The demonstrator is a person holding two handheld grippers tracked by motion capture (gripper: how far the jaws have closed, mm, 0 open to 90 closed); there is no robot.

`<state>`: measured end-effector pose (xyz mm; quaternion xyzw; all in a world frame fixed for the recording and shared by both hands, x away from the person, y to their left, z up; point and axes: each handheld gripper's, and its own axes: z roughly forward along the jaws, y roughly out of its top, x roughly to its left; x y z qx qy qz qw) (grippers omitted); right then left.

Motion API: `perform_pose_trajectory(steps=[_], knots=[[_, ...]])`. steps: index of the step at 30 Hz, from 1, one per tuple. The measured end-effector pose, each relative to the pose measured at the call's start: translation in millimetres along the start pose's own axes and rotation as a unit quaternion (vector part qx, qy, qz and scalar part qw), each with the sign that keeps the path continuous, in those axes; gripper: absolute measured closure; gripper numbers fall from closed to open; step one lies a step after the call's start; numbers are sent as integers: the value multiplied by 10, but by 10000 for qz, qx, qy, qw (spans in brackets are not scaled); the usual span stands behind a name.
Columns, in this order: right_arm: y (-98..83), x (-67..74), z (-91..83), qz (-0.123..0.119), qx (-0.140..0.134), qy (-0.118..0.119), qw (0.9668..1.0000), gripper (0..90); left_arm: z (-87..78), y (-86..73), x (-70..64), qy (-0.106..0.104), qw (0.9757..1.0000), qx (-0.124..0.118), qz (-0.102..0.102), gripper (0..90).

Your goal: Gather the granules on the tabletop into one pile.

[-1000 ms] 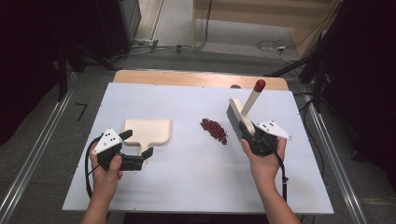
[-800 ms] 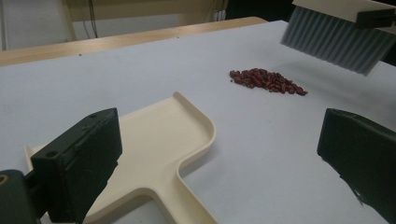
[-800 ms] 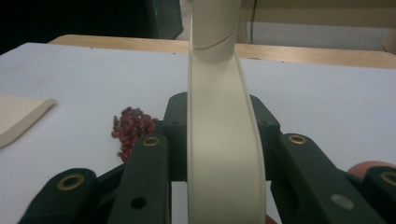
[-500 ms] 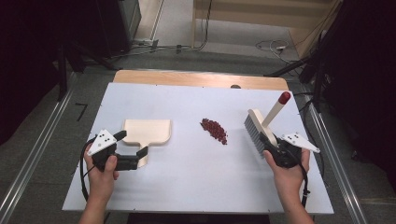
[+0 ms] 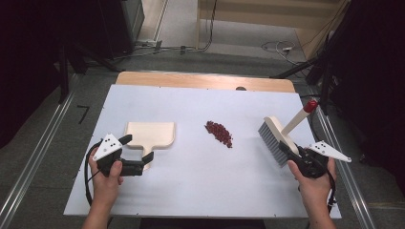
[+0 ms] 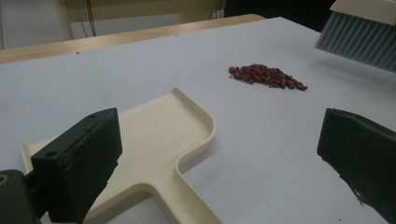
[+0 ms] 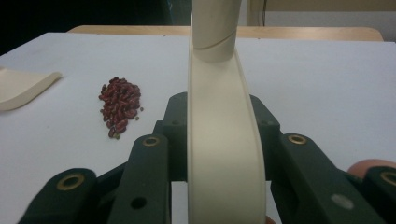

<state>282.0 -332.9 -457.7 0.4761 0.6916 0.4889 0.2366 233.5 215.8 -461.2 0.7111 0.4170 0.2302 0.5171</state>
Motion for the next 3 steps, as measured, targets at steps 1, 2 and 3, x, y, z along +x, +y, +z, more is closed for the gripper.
perform_pose_trajectory(steps=[1,2,3], knots=[[0,0,4,-6,15,-28,10000,655,-2,-2,-2,-22,10000,12,11,3],[2,5,7,-9,29,-35,10000,655,-5,-2,-2,-37,10000,21,23,3],[4,8,9,-10,22,-12,10000,655,-7,-2,-1,-44,10000,12,12,3]])
